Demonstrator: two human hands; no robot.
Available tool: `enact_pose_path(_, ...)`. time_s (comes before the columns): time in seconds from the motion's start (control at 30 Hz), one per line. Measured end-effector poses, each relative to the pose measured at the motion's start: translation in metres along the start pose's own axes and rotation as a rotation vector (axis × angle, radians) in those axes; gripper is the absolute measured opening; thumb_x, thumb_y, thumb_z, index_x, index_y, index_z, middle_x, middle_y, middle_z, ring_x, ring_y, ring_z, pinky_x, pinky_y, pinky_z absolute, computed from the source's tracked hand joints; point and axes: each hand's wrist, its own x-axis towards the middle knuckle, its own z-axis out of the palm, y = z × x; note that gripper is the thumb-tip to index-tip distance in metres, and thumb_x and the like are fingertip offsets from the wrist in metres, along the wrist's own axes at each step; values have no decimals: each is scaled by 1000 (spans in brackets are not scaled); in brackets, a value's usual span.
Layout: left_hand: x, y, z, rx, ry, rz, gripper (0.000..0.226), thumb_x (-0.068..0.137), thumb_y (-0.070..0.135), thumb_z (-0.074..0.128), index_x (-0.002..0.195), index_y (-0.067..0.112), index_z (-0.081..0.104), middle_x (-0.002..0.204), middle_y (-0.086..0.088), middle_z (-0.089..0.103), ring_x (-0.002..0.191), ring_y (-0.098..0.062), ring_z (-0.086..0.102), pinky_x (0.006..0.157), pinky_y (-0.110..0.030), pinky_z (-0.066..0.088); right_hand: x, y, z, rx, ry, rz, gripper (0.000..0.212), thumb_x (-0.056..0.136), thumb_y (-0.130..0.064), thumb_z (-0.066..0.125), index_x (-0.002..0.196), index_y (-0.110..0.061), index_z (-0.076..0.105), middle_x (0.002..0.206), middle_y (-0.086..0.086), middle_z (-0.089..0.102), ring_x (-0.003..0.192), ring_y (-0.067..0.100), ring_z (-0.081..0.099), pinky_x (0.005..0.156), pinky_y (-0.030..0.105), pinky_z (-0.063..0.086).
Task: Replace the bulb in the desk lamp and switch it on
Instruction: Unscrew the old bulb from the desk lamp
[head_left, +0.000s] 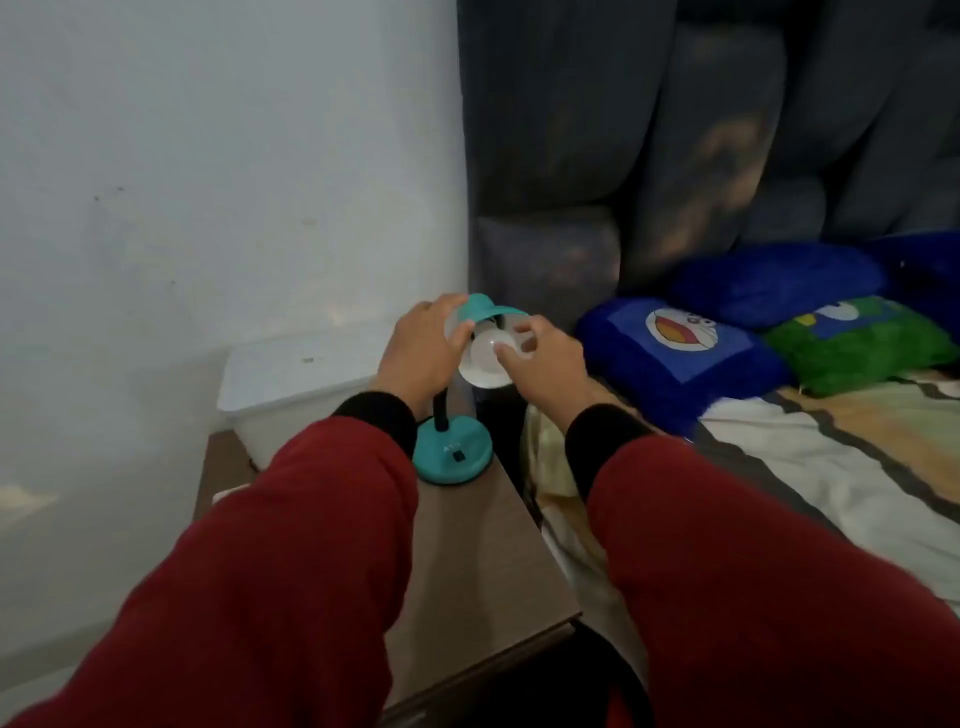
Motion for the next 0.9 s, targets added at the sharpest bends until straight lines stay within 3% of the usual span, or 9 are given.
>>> enact_pose_path(0.17, -6, -13, 28, -198, 37, -21, 39, 98, 24, 46, 137, 19, 48, 142, -1, 50, 132, -15, 44, 104, -13, 26, -4, 19, 45, 393, 128, 163, 57, 85, -37, 66, 136, -21, 46, 130, 14, 53, 118, 26, 52, 90, 26, 39)
enact_pose_path(0.33, -4, -24, 44, -404, 70, -115, 36, 98, 25, 46, 134, 23, 51, 139, 4, 52, 118, 6, 41, 80, 18, 23, 4, 23, 71, 629, 164, 259, 65, 83, -38, 68, 140, -27, 40, 132, 12, 52, 122, 19, 50, 101, 32, 42)
enact_pose_path(0.43, -3, -28, 47, -461, 100, -133, 35, 98, 20, 48, 133, 22, 54, 137, 3, 55, 114, 7, 42, 78, 18, 26, 8, 20, 80, 741, 162, 290, 73, 71, -53, 70, 136, -34, 42, 128, 8, 56, 118, 22, 56, 102, 43, 47)
enact_pose_path(0.53, -3, -30, 49, -471, 117, -145, 36, 96, 18, 51, 131, 23, 55, 134, 3, 58, 114, 6, 45, 79, 17, 27, 17, 23, 89, 795, 173, 334, 81, 53, -65, 67, 128, -40, 48, 118, 8, 63, 108, 25, 63, 94, 45, 52)
enact_pose_path(0.67, -2, -32, 51, -495, 151, -154, 35, 96, 18, 52, 130, 23, 56, 132, 3, 59, 118, 1, 51, 83, 12, 32, 17, 17, 80, 717, 170, 290, 60, 75, -31, 77, 130, -27, 53, 124, 8, 62, 110, 21, 61, 97, 40, 51)
enact_pose_path(0.77, -2, -31, 53, -522, 159, -158, 35, 96, 17, 51, 130, 23, 56, 132, 2, 59, 120, -10, 56, 89, -2, 39, 20, 22, 75, 506, 196, 164, 57, 77, -17, 76, 130, -25, 56, 127, 6, 57, 116, 19, 56, 102, 29, 45)
enact_pose_path(0.83, -3, -30, 54, -539, 163, -165, 35, 96, 16, 52, 130, 22, 57, 132, 1, 59, 120, -9, 56, 89, 1, 38, 20, 22, 74, 380, 218, 88, 57, 78, -11, 74, 130, -23, 57, 128, 8, 52, 118, 18, 50, 100, 23, 39)
enact_pose_path(0.9, -3, -29, 55, -546, 164, -173, 35, 96, 16, 51, 129, 22, 57, 133, 2, 59, 118, -1, 52, 86, 8, 35, 18, 23, 77, 379, 237, 84, 62, 80, -16, 72, 137, -22, 49, 131, 9, 49, 119, 18, 48, 102, 28, 41)
